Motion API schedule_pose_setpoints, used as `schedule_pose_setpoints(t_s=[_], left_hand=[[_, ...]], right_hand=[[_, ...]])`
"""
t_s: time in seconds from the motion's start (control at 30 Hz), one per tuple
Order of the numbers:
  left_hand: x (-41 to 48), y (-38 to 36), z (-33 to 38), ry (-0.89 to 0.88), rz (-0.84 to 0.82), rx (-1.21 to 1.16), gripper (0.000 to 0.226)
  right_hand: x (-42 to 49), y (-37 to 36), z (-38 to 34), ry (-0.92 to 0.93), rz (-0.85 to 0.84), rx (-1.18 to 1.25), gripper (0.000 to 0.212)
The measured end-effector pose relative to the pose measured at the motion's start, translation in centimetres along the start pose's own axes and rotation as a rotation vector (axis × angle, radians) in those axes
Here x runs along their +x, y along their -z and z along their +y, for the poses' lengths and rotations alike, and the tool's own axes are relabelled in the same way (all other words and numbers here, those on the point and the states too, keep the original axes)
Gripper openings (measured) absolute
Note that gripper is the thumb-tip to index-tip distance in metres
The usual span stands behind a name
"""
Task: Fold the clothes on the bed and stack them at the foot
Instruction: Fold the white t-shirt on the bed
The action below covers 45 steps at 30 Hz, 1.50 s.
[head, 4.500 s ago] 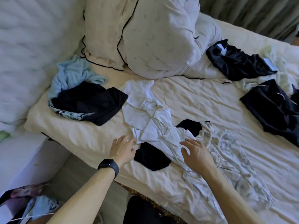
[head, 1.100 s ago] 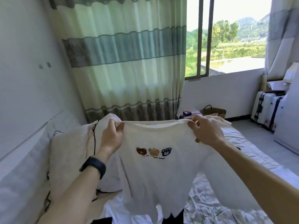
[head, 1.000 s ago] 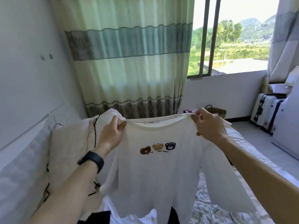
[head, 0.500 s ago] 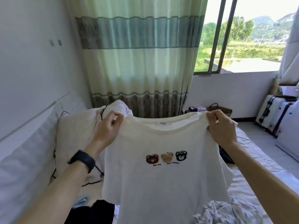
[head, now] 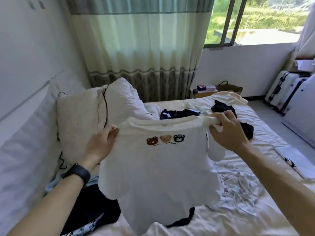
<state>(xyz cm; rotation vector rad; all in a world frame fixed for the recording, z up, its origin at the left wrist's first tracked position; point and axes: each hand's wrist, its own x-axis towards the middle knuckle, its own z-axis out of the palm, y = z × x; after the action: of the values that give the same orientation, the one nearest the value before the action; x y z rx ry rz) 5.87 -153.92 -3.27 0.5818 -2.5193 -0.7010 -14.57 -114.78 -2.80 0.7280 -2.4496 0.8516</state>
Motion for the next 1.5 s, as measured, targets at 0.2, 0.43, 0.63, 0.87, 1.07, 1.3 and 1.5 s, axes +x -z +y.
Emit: schedule_pose_setpoints(t_s=[0.2, 0.43, 0.63, 0.87, 1.07, 1.3, 1.5], left_hand=[[-3.3, -0.3, -2.8, -0.070, 0.094, 0.118, 0.044], [-6.7, 1.2, -2.7, -0.050, 0.206, 0.126, 0.041], [-14.5, 0.1, -0.1, 0.207, 0.424, -0.030, 0.039], [-24.6, -1.1, 4.0, 0.299, 0.668, -0.169, 0.029], [-27.5, 0.9, 3.8, 0.283, 0.732, -0.074, 0.028], [-24.3, 3.4, 4.8, 0.185, 0.657, 0.079, 0.033], [-18.4, 1.5, 2.2, 0.149, 0.414, 0.216, 0.044]], right_hand=[[-4.7, -1.4, 0.7, -0.221, -0.059, -0.060, 0.024], [-7.6, -0.9, -0.1, -0.554, -0.067, 0.154, 0.017], [-13.6, 0.9, -1.5, -0.537, 0.167, 0.501, 0.016], [-21.5, 3.1, 0.2, -0.327, 0.316, 0.465, 0.030], [-23.8, 5.5, 0.1, -0.222, 0.370, 0.491, 0.011], [-20.5, 6.6, 1.4, -0.122, 0.402, 0.464, 0.027], [-17.1, 3.1, 5.1, -0.126, 0.191, 0.349, 0.024]])
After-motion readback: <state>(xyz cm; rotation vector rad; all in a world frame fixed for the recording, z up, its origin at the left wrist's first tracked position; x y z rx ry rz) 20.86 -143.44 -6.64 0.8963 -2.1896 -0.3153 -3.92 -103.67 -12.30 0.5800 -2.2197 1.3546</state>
